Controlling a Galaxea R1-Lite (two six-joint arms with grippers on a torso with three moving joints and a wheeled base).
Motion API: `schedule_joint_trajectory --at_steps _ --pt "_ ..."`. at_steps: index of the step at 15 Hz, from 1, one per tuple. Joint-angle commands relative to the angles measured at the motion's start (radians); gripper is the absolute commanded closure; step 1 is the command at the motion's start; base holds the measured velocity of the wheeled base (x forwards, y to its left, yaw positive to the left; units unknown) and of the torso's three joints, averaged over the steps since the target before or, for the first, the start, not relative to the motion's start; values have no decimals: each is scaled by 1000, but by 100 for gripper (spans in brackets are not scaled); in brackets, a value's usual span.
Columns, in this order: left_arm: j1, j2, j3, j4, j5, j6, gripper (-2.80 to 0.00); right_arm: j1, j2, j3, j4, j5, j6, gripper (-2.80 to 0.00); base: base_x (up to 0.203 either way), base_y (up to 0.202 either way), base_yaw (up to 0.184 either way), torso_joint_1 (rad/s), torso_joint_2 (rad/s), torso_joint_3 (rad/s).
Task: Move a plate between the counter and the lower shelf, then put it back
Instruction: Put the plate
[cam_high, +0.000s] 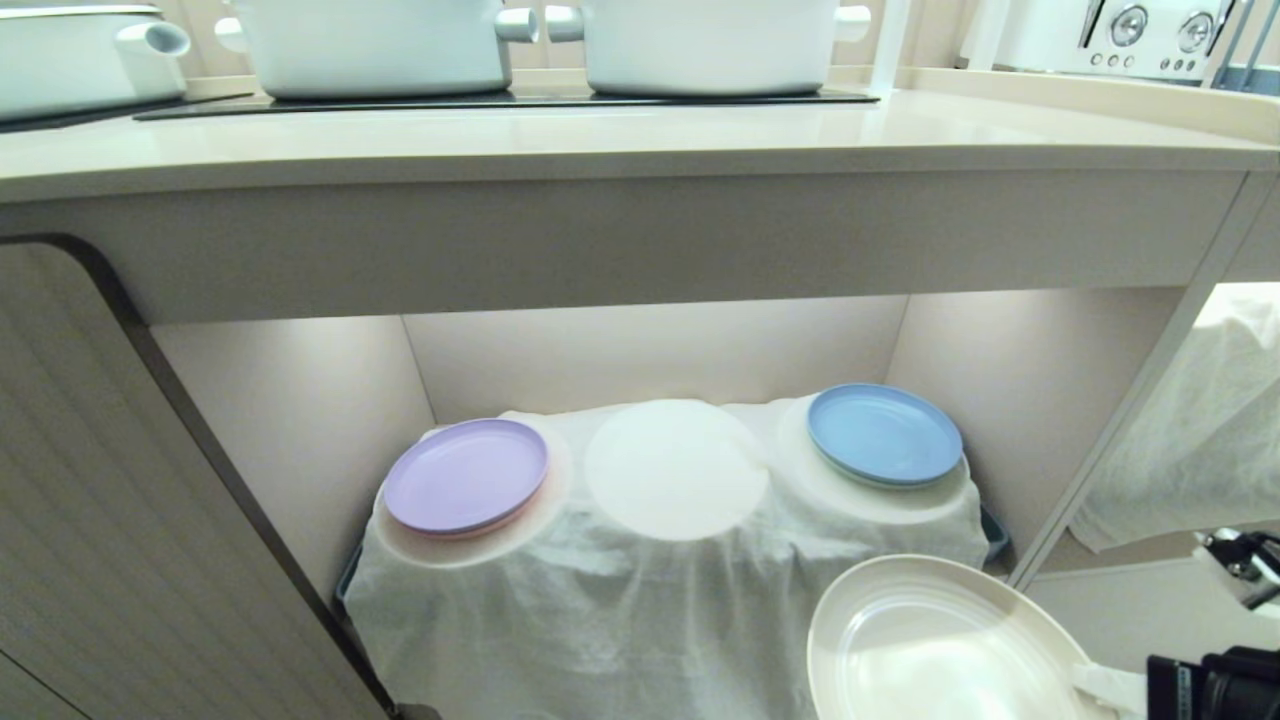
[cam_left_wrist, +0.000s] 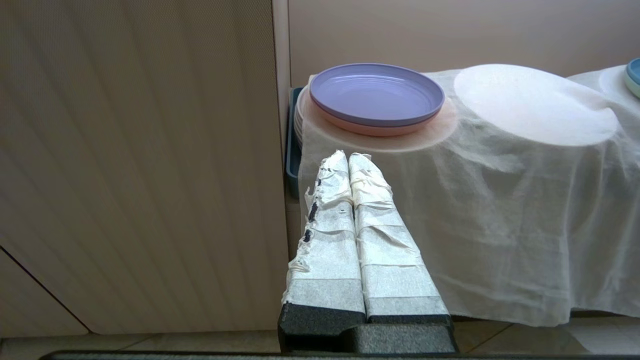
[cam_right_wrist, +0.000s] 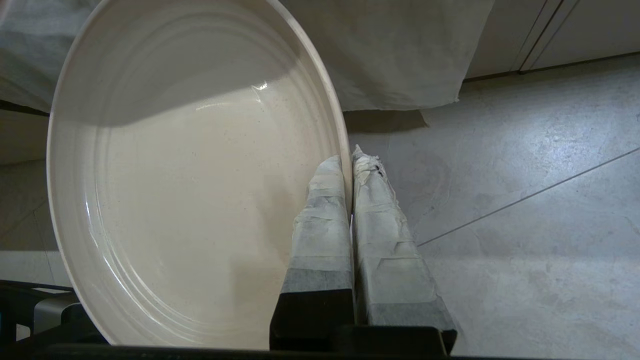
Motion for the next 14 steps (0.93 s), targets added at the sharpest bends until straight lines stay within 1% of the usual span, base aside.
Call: schedule_joint_trajectory --at_steps 1,14 --pt "0 1 0 0 1 -1 0 1 -13 7 2 1 3 0 0 0 0 0 0 0" --pt "0 1 0 0 1 -1 0 2 -34 -1 12 7 5 0 0 0 0 0 0 0"
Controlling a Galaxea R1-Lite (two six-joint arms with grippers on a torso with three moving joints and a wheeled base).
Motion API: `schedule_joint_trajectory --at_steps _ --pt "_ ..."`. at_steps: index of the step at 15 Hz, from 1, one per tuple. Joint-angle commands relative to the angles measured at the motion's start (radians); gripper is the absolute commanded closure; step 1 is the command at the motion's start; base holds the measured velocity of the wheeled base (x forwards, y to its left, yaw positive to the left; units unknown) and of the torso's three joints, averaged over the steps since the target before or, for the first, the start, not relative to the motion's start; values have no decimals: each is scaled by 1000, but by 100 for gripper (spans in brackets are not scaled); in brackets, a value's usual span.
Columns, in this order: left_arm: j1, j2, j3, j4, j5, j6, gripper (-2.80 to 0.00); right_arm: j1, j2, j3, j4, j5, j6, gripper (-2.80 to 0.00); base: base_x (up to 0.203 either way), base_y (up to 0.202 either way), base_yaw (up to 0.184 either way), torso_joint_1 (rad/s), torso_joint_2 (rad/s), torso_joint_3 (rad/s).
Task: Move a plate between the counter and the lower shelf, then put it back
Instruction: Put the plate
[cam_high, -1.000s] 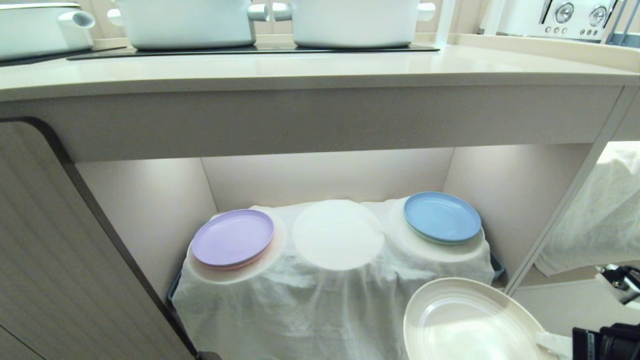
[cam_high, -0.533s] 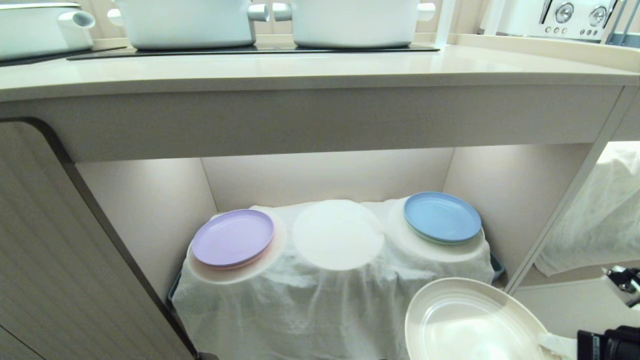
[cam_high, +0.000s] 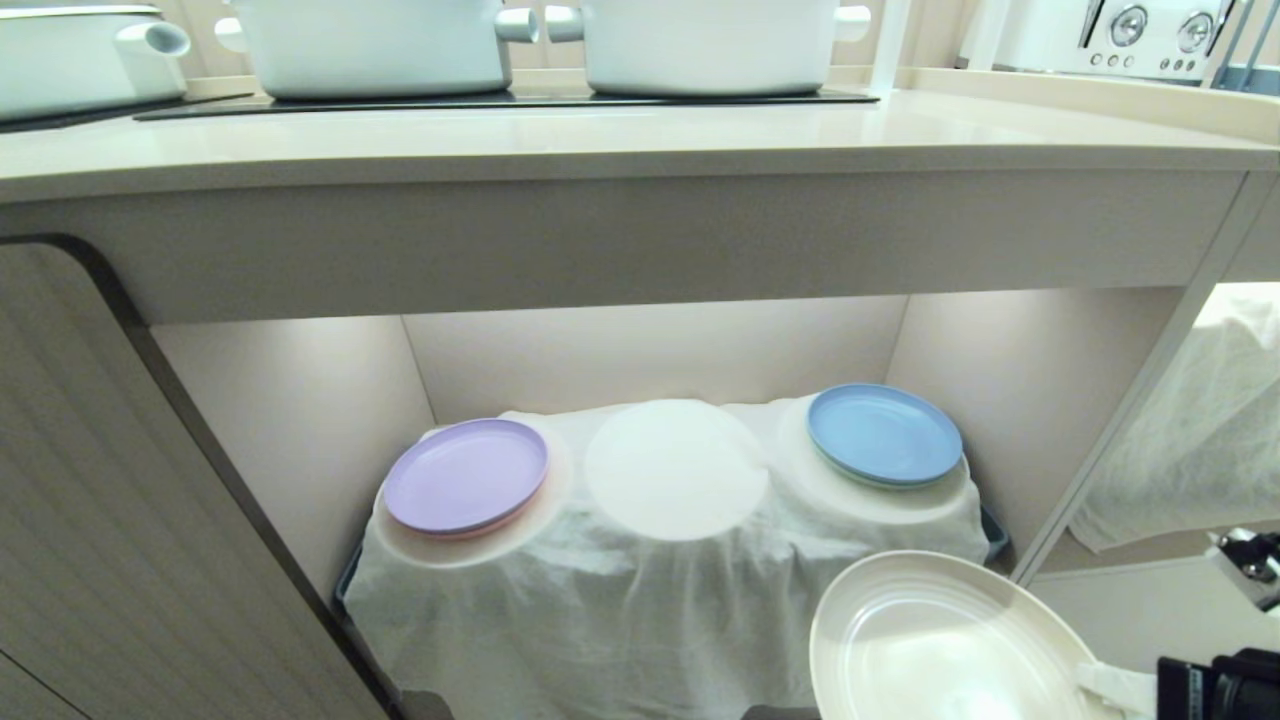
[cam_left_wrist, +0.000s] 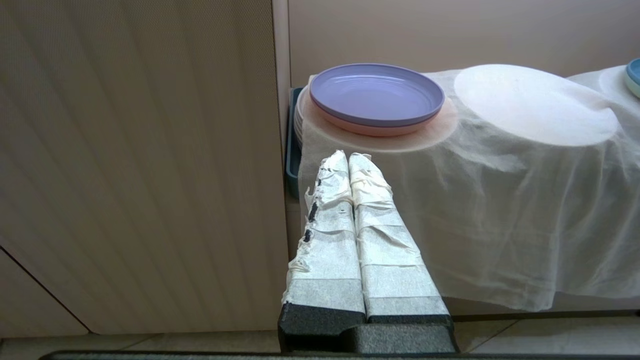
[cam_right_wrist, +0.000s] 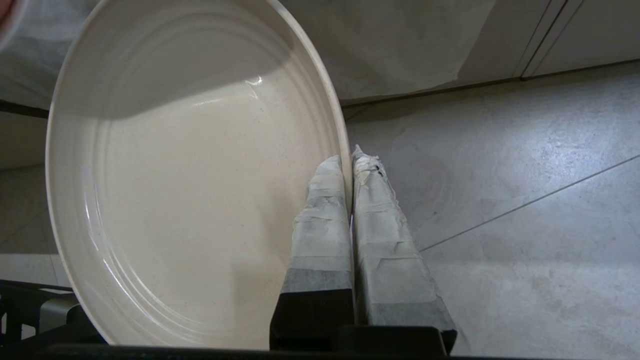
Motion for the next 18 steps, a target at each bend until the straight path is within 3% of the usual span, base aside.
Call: schedule_joint_trajectory --at_steps 1,7,18 --pt "0 1 0 0 1 -1 0 4 -5 -5 27 4 -8 0 0 0 0 0 0 0" --pt "1 1 0 0 1 -1 0 15 -5 -33 98 6 -27 0 0 0 0 0 0 0" --pt "0 1 0 0 1 -1 0 28 -2 -36 97 6 -28 0 0 0 0 0 0 0"
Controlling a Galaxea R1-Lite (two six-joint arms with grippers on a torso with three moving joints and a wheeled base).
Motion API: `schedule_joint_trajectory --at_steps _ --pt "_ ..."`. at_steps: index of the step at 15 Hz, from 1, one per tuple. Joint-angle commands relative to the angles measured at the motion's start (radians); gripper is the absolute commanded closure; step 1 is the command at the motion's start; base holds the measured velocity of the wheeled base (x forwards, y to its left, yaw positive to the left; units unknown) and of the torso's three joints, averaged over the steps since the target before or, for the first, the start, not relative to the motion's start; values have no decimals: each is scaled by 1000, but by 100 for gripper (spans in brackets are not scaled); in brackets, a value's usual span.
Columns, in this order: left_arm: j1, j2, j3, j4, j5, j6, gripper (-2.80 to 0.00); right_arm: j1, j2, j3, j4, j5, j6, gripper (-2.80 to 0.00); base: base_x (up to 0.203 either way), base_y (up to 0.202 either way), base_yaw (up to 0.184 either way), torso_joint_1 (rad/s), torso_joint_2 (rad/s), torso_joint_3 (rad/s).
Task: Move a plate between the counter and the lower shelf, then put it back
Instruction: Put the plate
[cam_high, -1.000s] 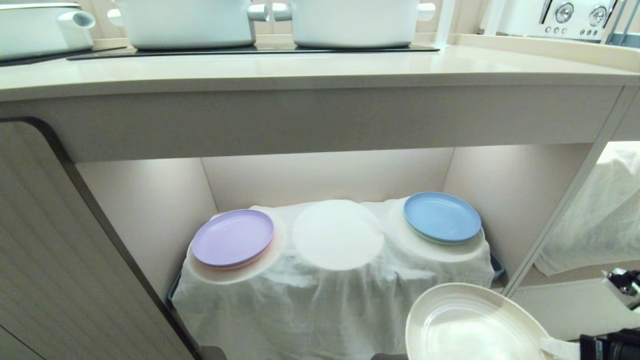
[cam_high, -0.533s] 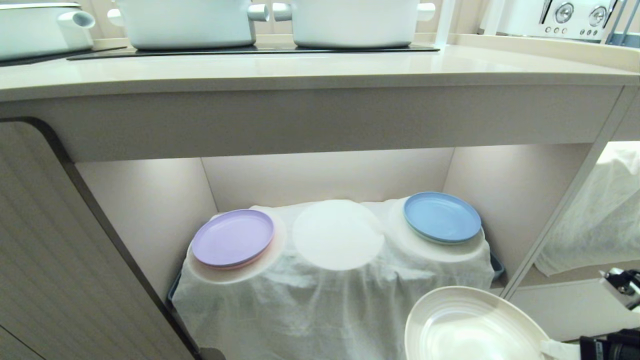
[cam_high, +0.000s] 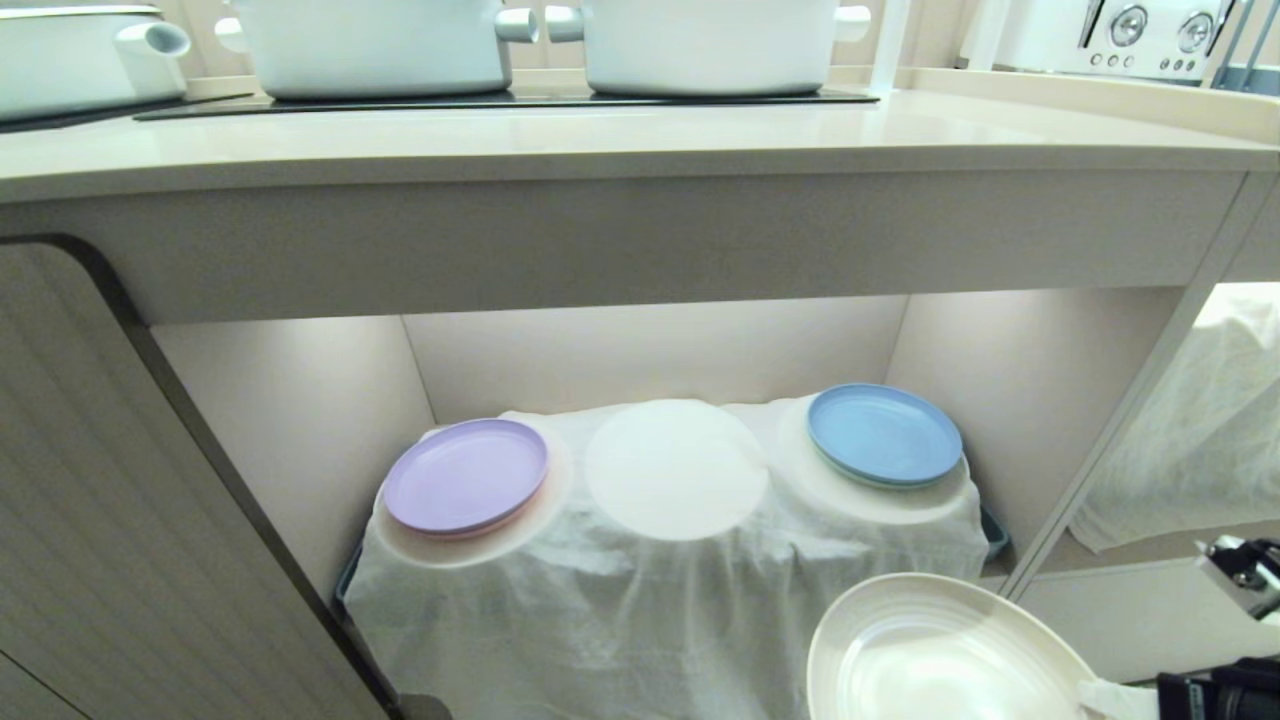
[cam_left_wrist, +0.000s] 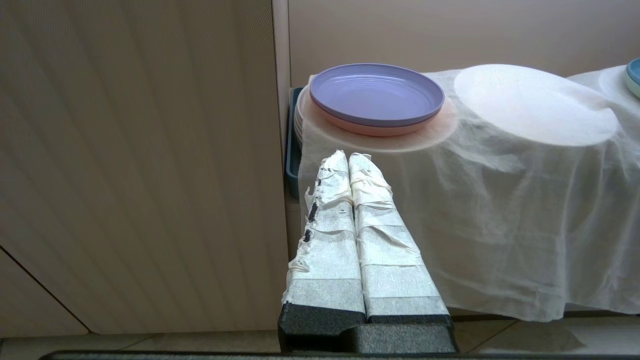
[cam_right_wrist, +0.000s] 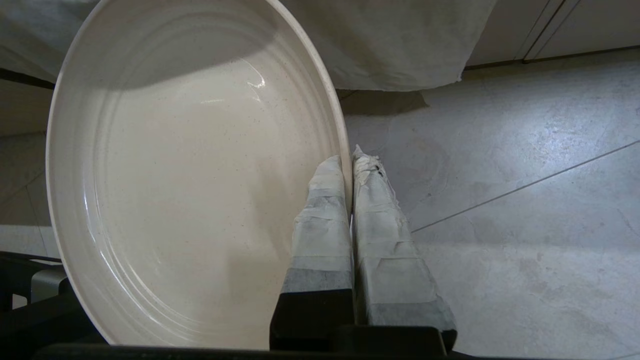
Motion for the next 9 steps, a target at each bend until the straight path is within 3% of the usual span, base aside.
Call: schedule_joint_trajectory --at_steps 1,5,9 --pt "1 1 0 0 0 -1 0 0 2 0 -1 1 1 0 0 0 0 0 0 0" --pt "0 1 0 0 0 -1 0 5 2 -10 1 12 1 0 0 0 0 9 -46 -35" --pt "0 1 0 0 0 -1 0 8 3 -11 -1 12 1 0 0 0 0 66 -261 -273"
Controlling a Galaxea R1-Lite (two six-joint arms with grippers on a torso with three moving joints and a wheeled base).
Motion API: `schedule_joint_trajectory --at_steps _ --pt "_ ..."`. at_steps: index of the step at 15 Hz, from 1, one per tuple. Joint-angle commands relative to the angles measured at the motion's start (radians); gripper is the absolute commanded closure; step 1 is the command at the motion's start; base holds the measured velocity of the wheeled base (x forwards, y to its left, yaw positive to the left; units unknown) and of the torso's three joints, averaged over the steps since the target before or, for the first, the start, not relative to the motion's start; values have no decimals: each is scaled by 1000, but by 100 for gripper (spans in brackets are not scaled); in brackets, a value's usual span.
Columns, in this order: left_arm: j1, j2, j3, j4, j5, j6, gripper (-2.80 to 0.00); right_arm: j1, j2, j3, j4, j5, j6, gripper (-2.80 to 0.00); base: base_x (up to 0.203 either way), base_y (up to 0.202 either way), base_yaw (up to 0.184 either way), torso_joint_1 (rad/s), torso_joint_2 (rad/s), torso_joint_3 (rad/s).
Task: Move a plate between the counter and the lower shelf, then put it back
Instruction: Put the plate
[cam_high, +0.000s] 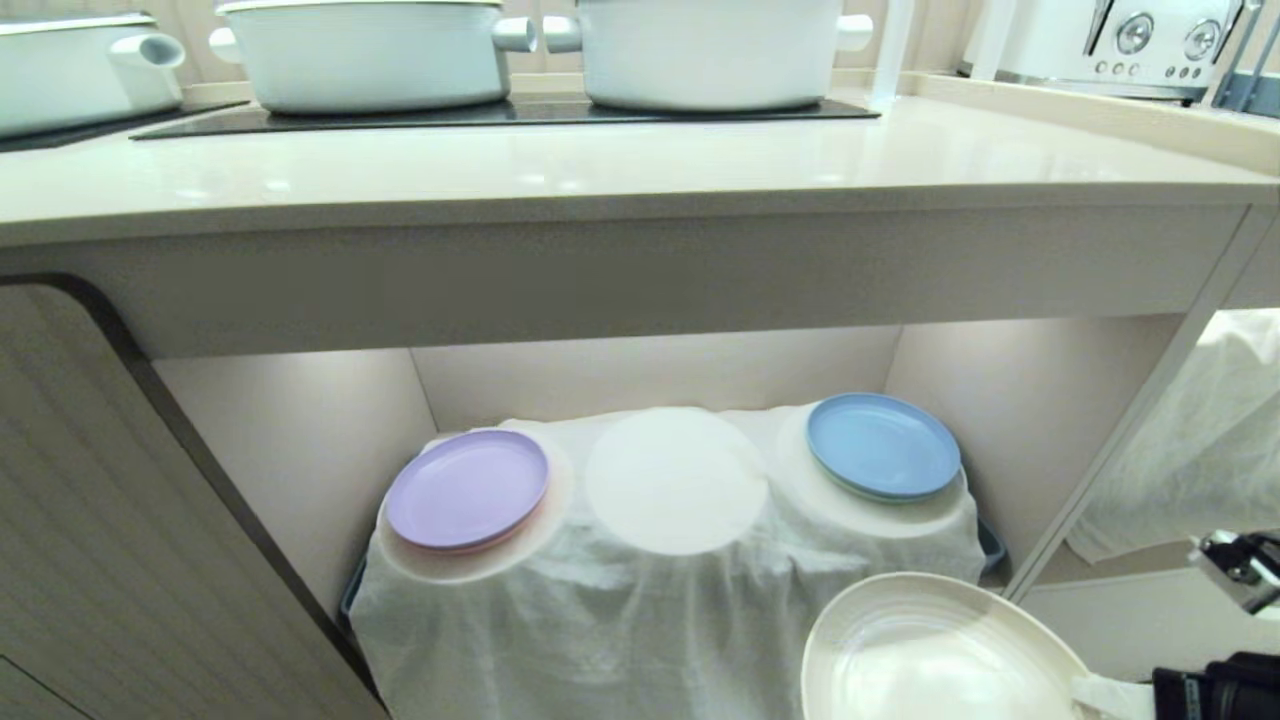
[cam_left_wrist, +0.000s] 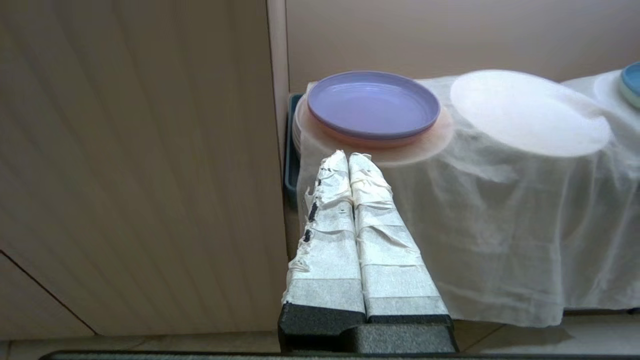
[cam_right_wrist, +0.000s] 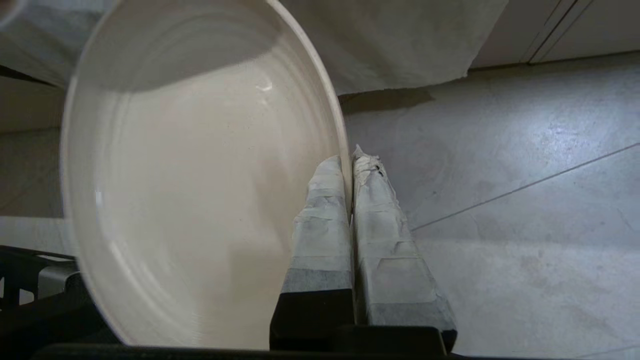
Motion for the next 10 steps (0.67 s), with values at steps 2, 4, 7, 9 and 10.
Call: schedule_joint_trajectory --at_steps 2,4,7,9,10 --pt "0 1 0 -1 1 -1 0 3 2 1 -1 2 2 0 0 0 0 181 -599 -292" --pt "1 1 0 -1 1 -1 0 5 2 -2 -1 2 2 0 0 0 0 177 -499 -288" --pt "0 1 0 -1 1 -1 0 6 2 -2 -1 3 4 0 0 0 0 183 -476 -282" --pt "0 1 0 -1 1 -1 0 9 0 -4 -4 21 2 0 0 0 0 79 -197 -122" --pt "0 1 0 -1 1 -1 0 9 0 -11 -3 33 2 0 0 0 0 25 -81 -50"
